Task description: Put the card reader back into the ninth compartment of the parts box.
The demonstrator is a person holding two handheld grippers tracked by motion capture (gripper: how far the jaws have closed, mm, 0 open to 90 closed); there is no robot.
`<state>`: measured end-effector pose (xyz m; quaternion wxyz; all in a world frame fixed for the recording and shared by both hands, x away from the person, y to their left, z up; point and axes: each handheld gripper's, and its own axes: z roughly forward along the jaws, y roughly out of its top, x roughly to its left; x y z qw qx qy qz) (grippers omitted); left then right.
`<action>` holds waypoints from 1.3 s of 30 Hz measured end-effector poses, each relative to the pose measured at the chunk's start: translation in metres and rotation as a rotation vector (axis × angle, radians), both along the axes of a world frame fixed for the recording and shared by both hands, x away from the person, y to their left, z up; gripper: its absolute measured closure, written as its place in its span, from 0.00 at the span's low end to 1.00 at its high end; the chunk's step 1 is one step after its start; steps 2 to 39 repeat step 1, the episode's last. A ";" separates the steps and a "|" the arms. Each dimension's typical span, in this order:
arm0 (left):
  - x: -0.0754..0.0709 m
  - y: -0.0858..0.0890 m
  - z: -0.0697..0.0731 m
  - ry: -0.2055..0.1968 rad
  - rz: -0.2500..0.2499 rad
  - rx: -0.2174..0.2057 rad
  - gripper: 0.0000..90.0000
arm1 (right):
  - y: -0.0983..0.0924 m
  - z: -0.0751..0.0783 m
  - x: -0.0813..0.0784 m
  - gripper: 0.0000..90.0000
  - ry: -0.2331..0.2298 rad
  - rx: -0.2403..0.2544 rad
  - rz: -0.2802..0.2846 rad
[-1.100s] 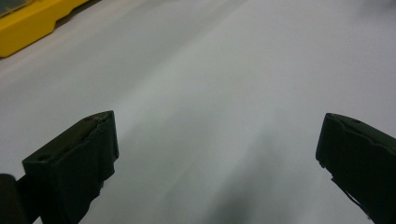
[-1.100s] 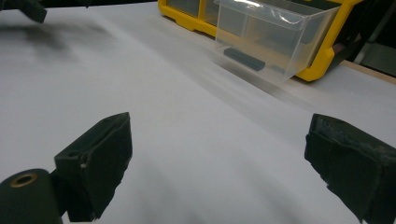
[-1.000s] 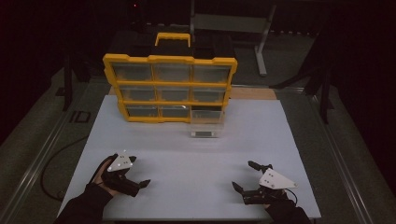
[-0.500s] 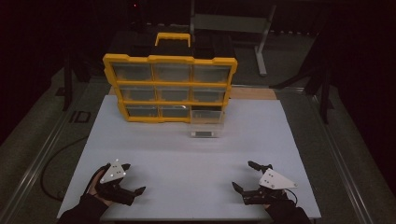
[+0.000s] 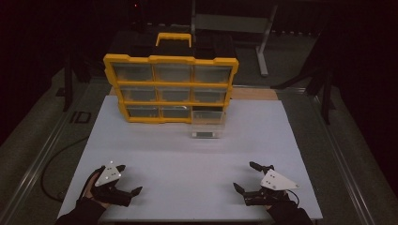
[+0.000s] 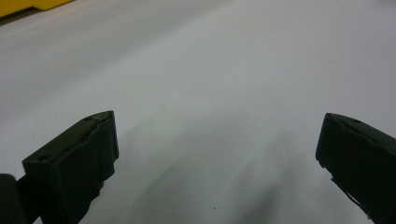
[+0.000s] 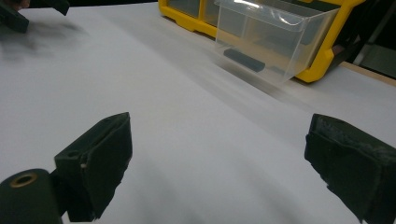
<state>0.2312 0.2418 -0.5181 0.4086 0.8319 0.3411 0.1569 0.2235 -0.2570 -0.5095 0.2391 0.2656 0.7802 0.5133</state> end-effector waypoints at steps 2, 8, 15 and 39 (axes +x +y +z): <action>0.000 0.000 0.000 0.000 -0.002 -0.003 0.01 | 0.000 0.000 0.000 0.09 0.000 0.000 0.000; 0.000 0.000 0.000 0.000 -0.002 -0.003 0.01 | 0.000 0.000 0.000 0.09 0.000 0.000 0.000; 0.000 0.000 0.000 0.000 -0.002 -0.003 0.01 | 0.000 0.000 0.000 0.09 0.000 0.000 0.000; 0.000 0.000 0.000 0.000 -0.002 -0.003 0.01 | 0.000 0.000 0.000 0.09 0.000 0.000 0.000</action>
